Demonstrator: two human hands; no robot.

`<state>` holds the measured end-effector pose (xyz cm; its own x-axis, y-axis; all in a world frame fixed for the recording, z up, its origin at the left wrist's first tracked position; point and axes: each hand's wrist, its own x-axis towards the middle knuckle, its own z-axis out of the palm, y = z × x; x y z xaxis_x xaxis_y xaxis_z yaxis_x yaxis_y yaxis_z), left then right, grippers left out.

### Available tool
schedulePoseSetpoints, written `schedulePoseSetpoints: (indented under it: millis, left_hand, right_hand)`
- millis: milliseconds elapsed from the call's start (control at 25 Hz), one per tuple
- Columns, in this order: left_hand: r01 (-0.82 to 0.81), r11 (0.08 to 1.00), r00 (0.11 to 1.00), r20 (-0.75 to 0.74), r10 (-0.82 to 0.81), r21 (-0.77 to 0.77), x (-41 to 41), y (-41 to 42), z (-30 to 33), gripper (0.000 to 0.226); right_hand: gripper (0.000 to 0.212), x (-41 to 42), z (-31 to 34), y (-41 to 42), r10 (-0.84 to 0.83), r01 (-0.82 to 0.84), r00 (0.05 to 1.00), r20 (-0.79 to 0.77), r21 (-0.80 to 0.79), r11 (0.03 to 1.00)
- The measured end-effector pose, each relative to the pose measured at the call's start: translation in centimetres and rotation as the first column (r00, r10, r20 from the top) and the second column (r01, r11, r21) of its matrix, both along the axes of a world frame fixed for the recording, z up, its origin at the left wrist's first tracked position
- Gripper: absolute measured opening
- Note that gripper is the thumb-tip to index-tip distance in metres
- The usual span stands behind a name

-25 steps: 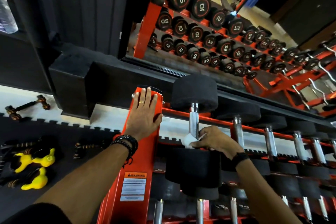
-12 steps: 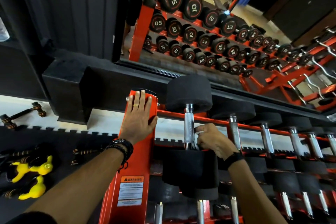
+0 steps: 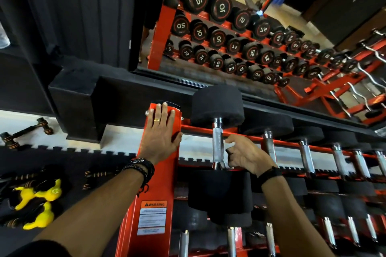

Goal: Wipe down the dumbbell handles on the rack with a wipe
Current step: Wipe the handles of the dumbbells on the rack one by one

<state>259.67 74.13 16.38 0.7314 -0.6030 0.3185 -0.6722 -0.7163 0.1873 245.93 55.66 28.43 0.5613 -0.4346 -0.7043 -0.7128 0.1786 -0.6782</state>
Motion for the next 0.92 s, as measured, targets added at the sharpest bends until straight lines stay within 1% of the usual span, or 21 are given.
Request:
schedulePoseSetpoints:
  millis: [40,120,160,240,280,360,400,440,480,520,560,600,680,720,760,840,920]
  left_hand:
    - [-0.003,1.000,1.000,-0.002,0.003,0.012,0.1,0.1,0.0,0.073]
    - [0.000,1.000,1.000,-0.007,0.000,0.018,0.1,0.2,0.0,0.073]
    - [0.003,1.000,1.000,-0.007,-0.003,0.007,0.0,0.2,0.1,0.072]
    - [0.002,1.000,1.000,0.000,-0.002,-0.007,-0.1,0.1,0.1,0.072]
    - [0.000,1.000,1.000,0.003,0.000,-0.008,-0.1,0.2,0.1,0.072]
    - [0.001,1.000,1.000,0.005,-0.001,-0.002,0.0,0.2,0.0,0.072]
    - [0.002,1.000,1.000,0.005,-0.002,0.003,0.0,0.2,0.0,0.072]
    - [0.005,1.000,1.000,0.003,-0.005,0.005,-0.1,0.1,0.1,0.072]
    - [0.006,1.000,1.000,0.000,-0.006,0.005,-0.1,0.1,0.1,0.072]
    - [0.002,1.000,1.000,-0.001,-0.002,0.006,-0.1,0.1,0.1,0.072]
    - [-0.001,1.000,1.000,0.001,0.001,0.004,0.0,0.1,0.0,0.072]
    - [0.000,1.000,1.000,0.002,0.000,0.001,0.0,0.1,0.0,0.072]
    - [0.013,1.000,1.000,-0.007,-0.013,-0.008,-0.1,0.1,-0.1,0.071]
    - [0.019,1.000,1.000,-0.016,-0.019,-0.009,-0.1,0.2,-0.1,0.071]
    - [0.019,1.000,1.000,-0.018,-0.019,-0.006,-0.2,0.1,-0.1,0.071]
    - [0.005,1.000,1.000,-0.009,-0.005,-0.010,0.0,0.1,0.0,0.072]
    - [0.006,1.000,1.000,-0.003,-0.006,-0.004,0.1,0.0,-0.1,0.072]
  right_hand:
    - [0.034,0.2,-0.3,0.1,-0.011,0.011,1.000,0.003,-0.011,1.000]
    - [0.040,0.1,-0.5,0.8,-0.039,0.040,0.998,0.039,-0.007,0.999]
    - [0.048,-0.2,-0.8,0.8,-0.033,0.032,0.998,0.046,0.017,0.999]
    - [0.076,-0.7,-1.0,0.0,-0.062,0.063,0.997,0.054,-0.004,0.998]
    - [0.079,-0.8,-0.7,-0.3,-0.052,0.055,0.996,0.074,-0.038,0.998]
    - [0.070,-1.1,0.1,0.1,0.019,-0.015,0.999,0.026,-0.159,0.987]
    - [0.071,-1.4,-0.1,-0.3,0.054,-0.064,0.997,-0.045,-0.246,0.967]
    - [0.076,-1.6,0.0,-0.5,0.056,-0.079,0.995,-0.086,-0.295,0.952]
    - [0.084,-1.8,0.3,-0.5,0.074,-0.095,0.994,-0.084,-0.271,0.958]
    - [0.092,-1.9,0.4,-0.4,0.098,-0.107,0.994,-0.055,-0.197,0.975]
    - [0.094,-1.7,0.3,-0.3,0.113,-0.117,0.993,-0.040,-0.118,0.986]
    - [0.089,-1.3,0.2,-0.1,0.131,-0.132,0.991,-0.021,-0.086,0.987]
    - [0.072,-0.9,0.3,0.4,0.178,-0.178,0.984,0.006,-0.015,0.984]
    - [0.073,-0.9,0.3,0.5,0.157,-0.157,0.988,0.002,0.020,0.987]
    - [0.079,-1.2,0.1,-0.1,0.133,-0.134,0.991,0.013,0.038,0.990]
    - [0.091,-1.3,1.0,-1.0,0.161,-0.161,0.987,-0.025,-0.006,0.987]
    - [0.096,-1.1,1.3,-1.3,0.197,-0.203,0.978,-0.066,-0.099,0.974]
